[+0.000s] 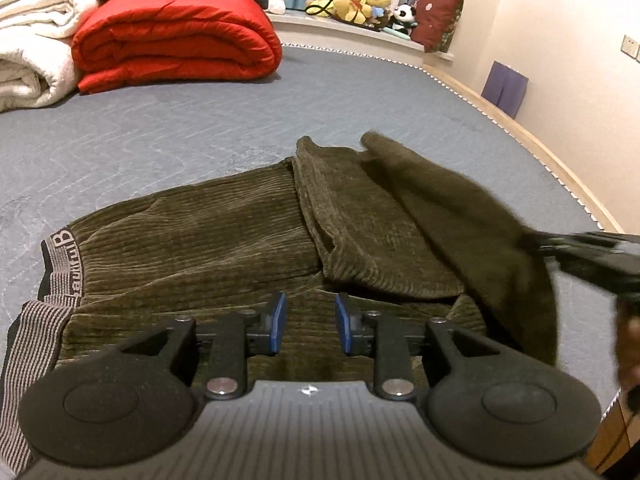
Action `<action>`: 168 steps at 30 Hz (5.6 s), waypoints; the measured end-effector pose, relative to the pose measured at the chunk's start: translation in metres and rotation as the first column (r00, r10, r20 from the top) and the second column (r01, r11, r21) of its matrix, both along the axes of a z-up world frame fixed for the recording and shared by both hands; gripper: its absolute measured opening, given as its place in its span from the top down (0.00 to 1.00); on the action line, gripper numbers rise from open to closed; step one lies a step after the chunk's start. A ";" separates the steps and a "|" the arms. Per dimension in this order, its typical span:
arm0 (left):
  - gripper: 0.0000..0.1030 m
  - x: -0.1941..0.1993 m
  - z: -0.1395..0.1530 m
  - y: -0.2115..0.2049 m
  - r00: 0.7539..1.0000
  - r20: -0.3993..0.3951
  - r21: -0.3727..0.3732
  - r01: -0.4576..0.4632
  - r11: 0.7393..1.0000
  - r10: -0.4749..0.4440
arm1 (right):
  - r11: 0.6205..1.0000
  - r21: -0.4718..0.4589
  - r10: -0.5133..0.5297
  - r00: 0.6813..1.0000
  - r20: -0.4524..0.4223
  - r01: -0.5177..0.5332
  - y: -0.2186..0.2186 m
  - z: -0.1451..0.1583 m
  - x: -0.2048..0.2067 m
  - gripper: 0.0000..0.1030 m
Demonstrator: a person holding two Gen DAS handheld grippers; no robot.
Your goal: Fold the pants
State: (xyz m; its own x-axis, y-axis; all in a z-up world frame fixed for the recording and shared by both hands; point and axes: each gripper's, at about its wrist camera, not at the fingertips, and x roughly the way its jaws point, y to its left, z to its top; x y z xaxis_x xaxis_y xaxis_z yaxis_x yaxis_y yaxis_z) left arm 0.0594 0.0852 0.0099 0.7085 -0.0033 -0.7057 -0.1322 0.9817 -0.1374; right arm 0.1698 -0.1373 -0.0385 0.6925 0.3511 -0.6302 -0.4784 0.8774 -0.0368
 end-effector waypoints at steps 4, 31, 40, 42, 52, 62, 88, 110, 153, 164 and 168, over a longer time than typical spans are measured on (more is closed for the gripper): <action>0.71 -0.008 0.006 -0.004 1.000 0.006 -0.016 0.024 1.000 -0.024 | 0.995 -0.006 -0.103 0.995 0.005 0.103 -0.079 0.012 -0.010 0.96; 0.68 0.008 -0.018 -0.008 0.998 -0.065 0.013 0.023 1.000 -0.022 | 0.832 0.207 -0.413 0.822 -0.392 0.516 -0.243 -0.078 0.125 0.69; 0.68 0.017 -0.016 -0.006 0.998 -0.066 0.005 0.016 1.000 -0.016 | 0.835 0.212 -0.394 0.820 -0.415 0.508 -0.232 -0.096 0.153 0.85; 0.68 0.018 -0.017 -0.010 0.998 -0.066 0.003 0.023 1.000 -0.023 | 0.837 0.227 -0.389 0.833 -0.394 0.498 -0.234 -0.091 0.151 0.89; 0.68 0.020 -0.018 -0.046 0.990 -0.061 -0.005 0.128 0.992 -0.129 | 0.595 0.325 -0.773 0.635 -0.019 0.735 -0.323 0.006 0.048 0.91; 0.61 0.007 -0.044 -0.103 0.894 -0.148 -0.079 0.416 0.906 -0.423 | 0.404 0.161 -0.810 0.434 -0.394 0.901 -0.412 -0.080 0.029 0.89; 0.58 0.008 -0.082 -0.117 0.844 -0.271 -0.028 0.475 0.880 -0.464 | 0.308 0.268 -0.795 0.401 -0.455 0.913 -0.485 -0.082 0.004 0.66; 0.60 -0.009 -0.090 -0.116 0.794 -0.305 -0.059 0.535 0.843 -0.525 | 0.159 0.065 -0.949 0.171 -0.264 0.985 -0.444 -0.073 0.010 0.73; 0.52 0.009 -0.069 0.288 0.952 -0.138 -0.263 -0.300 0.917 0.272 | 0.636 -0.060 0.772 0.634 0.050 -0.769 0.209 -0.076 -0.221 0.56; 0.38 0.033 -0.088 0.281 0.961 -0.157 -0.237 -0.261 0.936 0.228 | 0.480 -0.195 0.875 0.484 0.031 -0.855 0.218 -0.097 -0.240 0.75; 0.41 0.037 -0.088 0.273 0.965 -0.151 -0.190 -0.243 0.951 0.216 | 0.438 -0.181 0.895 0.445 0.003 -0.880 0.222 -0.095 -0.240 0.90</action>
